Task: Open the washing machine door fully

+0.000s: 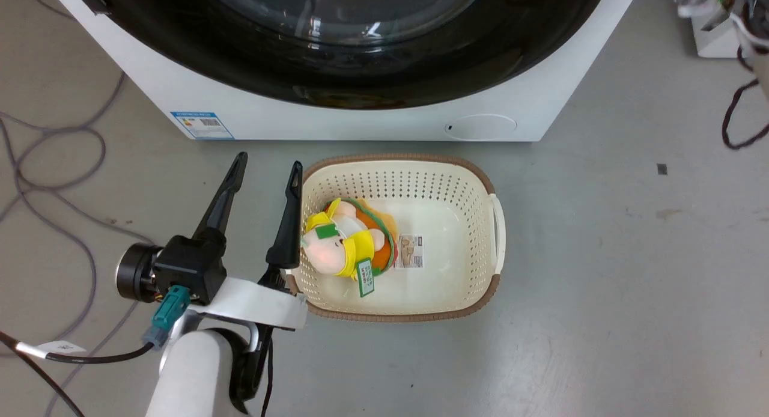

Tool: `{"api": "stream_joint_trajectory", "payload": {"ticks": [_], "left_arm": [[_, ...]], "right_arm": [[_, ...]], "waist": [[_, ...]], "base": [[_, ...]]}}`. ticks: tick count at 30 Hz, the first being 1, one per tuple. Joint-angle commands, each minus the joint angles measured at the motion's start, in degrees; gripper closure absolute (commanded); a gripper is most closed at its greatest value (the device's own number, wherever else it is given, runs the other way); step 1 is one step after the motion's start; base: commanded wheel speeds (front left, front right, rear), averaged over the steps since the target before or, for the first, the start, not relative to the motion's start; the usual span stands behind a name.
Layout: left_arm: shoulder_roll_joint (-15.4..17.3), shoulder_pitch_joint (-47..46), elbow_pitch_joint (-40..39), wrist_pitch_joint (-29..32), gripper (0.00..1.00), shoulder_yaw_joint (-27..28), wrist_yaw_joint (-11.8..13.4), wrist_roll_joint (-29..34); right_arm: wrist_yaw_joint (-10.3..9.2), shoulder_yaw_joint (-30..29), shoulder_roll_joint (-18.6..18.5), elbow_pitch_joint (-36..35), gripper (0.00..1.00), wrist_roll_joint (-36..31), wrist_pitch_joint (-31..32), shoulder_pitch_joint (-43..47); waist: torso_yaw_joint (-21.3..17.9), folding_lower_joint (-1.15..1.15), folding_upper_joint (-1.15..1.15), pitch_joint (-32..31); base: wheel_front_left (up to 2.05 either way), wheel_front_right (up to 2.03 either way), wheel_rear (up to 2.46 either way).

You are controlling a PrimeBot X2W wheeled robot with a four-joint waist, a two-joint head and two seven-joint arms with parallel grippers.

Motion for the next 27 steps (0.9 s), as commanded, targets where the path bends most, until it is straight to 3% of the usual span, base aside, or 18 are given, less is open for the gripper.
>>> {"api": "stream_joint_trajectory", "payload": {"ticks": [1,7,15,27], "left_arm": [[0.2,-1.2,-0.1,-0.7,0.0,-0.3,-0.3,-0.2],[0.1,-2.4,0.1,-1.4,0.0,-0.9,-0.7,-0.5],[0.0,-3.7,0.5,-2.3,0.0,-1.5,-1.2,-1.0],[-0.1,-5.0,1.6,-3.8,0.0,-2.5,-1.8,-1.8]], "right_arm": [[0.05,1.2,0.0,1.7,1.0,1.9,0.4,-3.0],[0.05,5.5,0.5,6.1,1.0,5.3,3.5,-9.2],[0.05,12.1,0.5,10.7,1.0,9.3,11.9,-15.5],[0.06,18.5,-1.6,12.7,1.0,18.8,24.5,-20.0]], "waist": [[0.1,-0.01,0.0,0.5],[0.3,-0.01,0.0,2.2],[0.7,-0.01,0.0,3.8],[0.8,-0.01,0.0,4.4]], "base": [[0.0,0.0,0.0],[0.0,0.0,0.0],[0.0,0.0,0.0],[0.0,0.0,0.0]]}}
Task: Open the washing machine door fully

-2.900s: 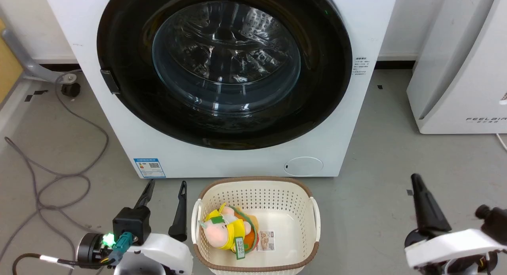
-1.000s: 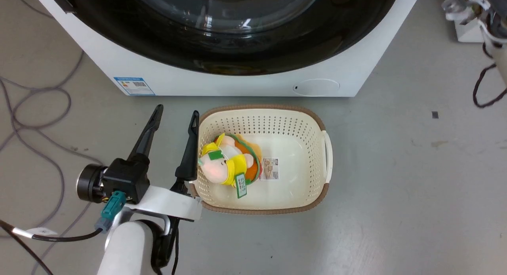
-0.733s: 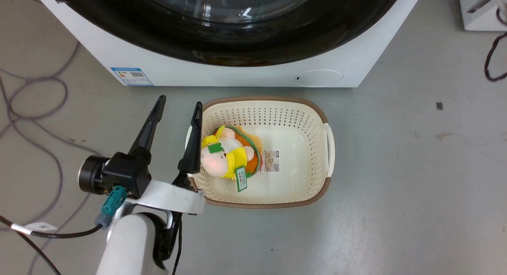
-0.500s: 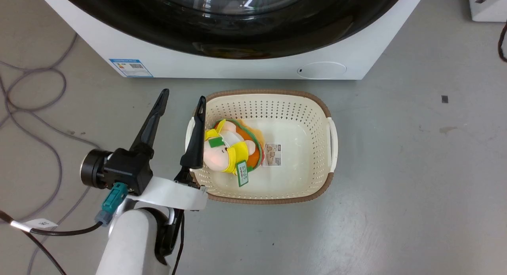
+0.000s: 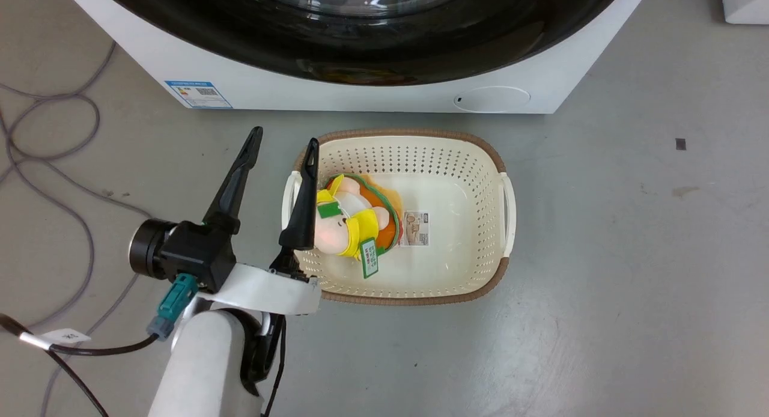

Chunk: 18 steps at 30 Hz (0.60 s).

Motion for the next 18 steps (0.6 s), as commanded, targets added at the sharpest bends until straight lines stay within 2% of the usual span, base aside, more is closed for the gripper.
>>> {"api": "stream_joint_trajectory", "payload": {"ticks": [1,18], "left_arm": [[0.0,-1.3,0.3,-0.5,0.0,-0.3,-0.4,-0.2],[0.0,1.3,3.0,-0.5,0.0,-1.8,0.6,-0.5]], "right_arm": [[0.07,0.9,0.0,0.3,1.0,1.8,1.2,-1.0],[0.07,0.6,-2.6,-7.3,1.0,4.9,7.4,9.6]], "waist": [[0.0,0.0,0.0,-0.3],[-0.3,0.0,0.0,-6.4]], "base": [[0.0,0.0,0.0],[0.0,0.0,0.0]]}}
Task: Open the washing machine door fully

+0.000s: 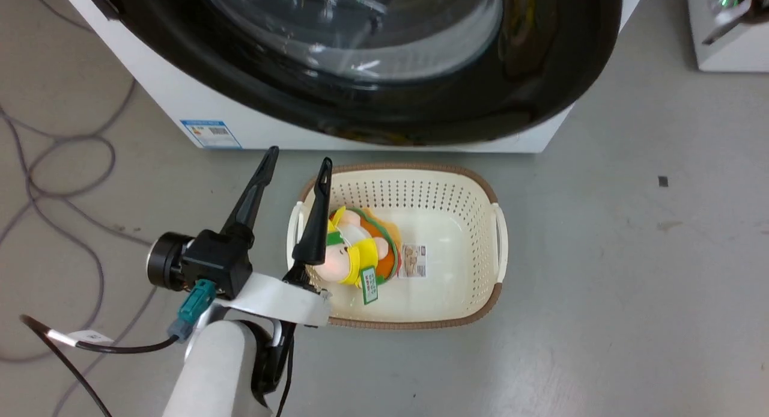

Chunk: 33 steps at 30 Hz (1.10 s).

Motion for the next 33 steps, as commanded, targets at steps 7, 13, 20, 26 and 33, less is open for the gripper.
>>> {"api": "stream_joint_trajectory", "payload": {"ticks": [7,13,20,26,33], "left_arm": [[0.0,3.0,1.6,-0.3,0.0,-0.3,0.1,0.3],[0.0,5.3,3.0,-0.3,0.0,-0.4,0.1,0.8],[0.0,8.1,4.6,-0.3,0.0,-0.7,0.5,0.8],[0.0,10.6,5.7,-0.3,0.0,-0.6,1.3,0.9],[0.2,12.9,6.8,-0.3,0.0,0.2,1.9,1.3]], "right_arm": [[0.07,0.5,-1.3,-3.8,1.0,2.0,2.3,6.1],[0.07,1.6,-2.1,-8.7,1.0,3.3,3.4,11.2],[0.07,3.7,-3.1,-15.7,1.0,5.4,3.9,17.5],[0.07,6.5,-4.1,-22.5,1.0,7.5,3.2,22.3],[0.07,10.2,-5.4,-31.8,1.0,10.8,0.7,26.1]], "waist": [[0.0,0.0,0.0,-4.5],[0.2,0.0,0.0,-7.9],[1.0,0.0,0.0,-12.1],[1.9,0.0,0.0,-15.2],[2.8,0.0,0.0,-17.3]], "base": [[0.0,0.0,0.0],[0.0,0.0,0.0],[0.0,0.0,0.0],[0.0,0.0,0.0],[0.0,0.0,0.0]]}}
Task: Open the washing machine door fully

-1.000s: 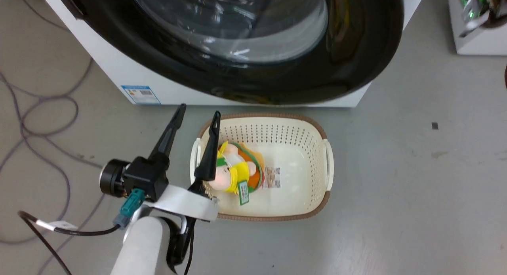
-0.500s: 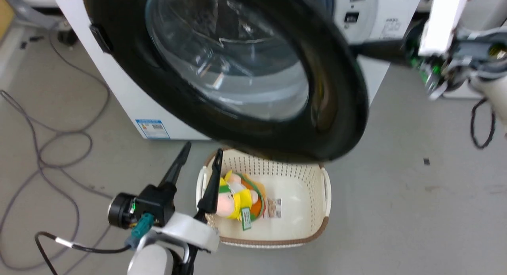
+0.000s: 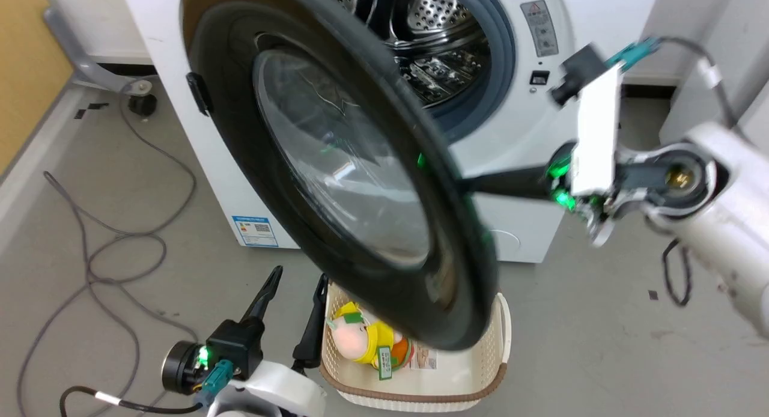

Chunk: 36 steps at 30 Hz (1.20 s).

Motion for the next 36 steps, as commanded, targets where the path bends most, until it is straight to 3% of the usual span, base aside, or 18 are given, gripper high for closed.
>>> {"api": "stream_joint_trajectory", "payload": {"ticks": [1,8,11,12,14,23,26,28,32,36], "left_arm": [[0.2,0.6,0.1,-0.3,0.0,0.2,0.4,0.4],[0.3,1.3,1.0,-0.3,0.0,0.5,0.5,0.5],[0.3,1.4,1.3,-0.3,0.0,0.5,0.6,0.6],[0.3,1.4,1.3,-0.3,0.0,0.6,0.7,0.6],[0.3,1.5,1.5,-0.3,0.0,0.7,0.8,0.5],[0.4,2.2,1.8,-0.3,0.0,1.5,1.6,0.3],[0.5,2.4,2.2,-0.3,0.0,1.8,1.9,0.5],[0.6,2.5,2.3,-0.3,0.0,2.0,2.1,0.5],[0.8,3.0,2.5,-0.3,0.0,2.6,2.4,0.4],[1.0,3.3,2.6,-0.3,0.0,3.0,2.7,0.4]], "right_arm": [[0.07,0.7,-0.1,-1.3,1.0,0.5,-0.6,1.4],[0.07,5.1,-2.9,-8.4,1.0,3.8,-5.7,3.8],[0.07,4.6,-4.2,-10.6,1.0,4.3,-12.3,5.0],[0.07,4.1,-4.7,-11.3,0.95,4.3,-14.9,5.7],[0.07,2.8,-5.7,-12.8,0.0,4.0,-21.2,7.8],[0.07,-5.1,-11.4,-16.5,0.0,2.2,-53.9,24.2],[0.07,-6.7,-12.5,-15.1,0.0,0.7,-58.6,29.9],[0.07,-11.8,-12.3,-11.8,0.0,-2.0,-59.0,34.2],[0.07,-25.9,-6.7,-3.9,0.0,-14.3,-59.0,43.9],[0.07,-40.1,0.8,-1.3,0.0,-30.9,-59.0,52.2]], "waist": [[0.3,0.01,0.0,-0.4],[1.1,0.01,0.0,-1.8],[1.2,0.01,0.0,-2.2],[1.2,0.01,0.0,-2.3],[1.1,0.01,0.0,-2.4],[-1.2,0.01,0.0,-2.6],[-2.0,0.01,0.0,-2.9],[-2.6,0.01,0.0,-3.1],[-3.7,0.01,0.0,-3.4],[-4.3,0.01,0.0,-3.7]], "base": [[0.0,0.0,0.0],[0.0,0.0,0.0],[0.0,0.0,0.0],[0.0,0.0,0.0],[0.0,0.0,0.0],[0.0,0.0,0.0],[0.0,0.0,0.0],[0.0,0.0,0.0],[0.0,0.0,0.0],[0.0,0.0,0.0]]}}
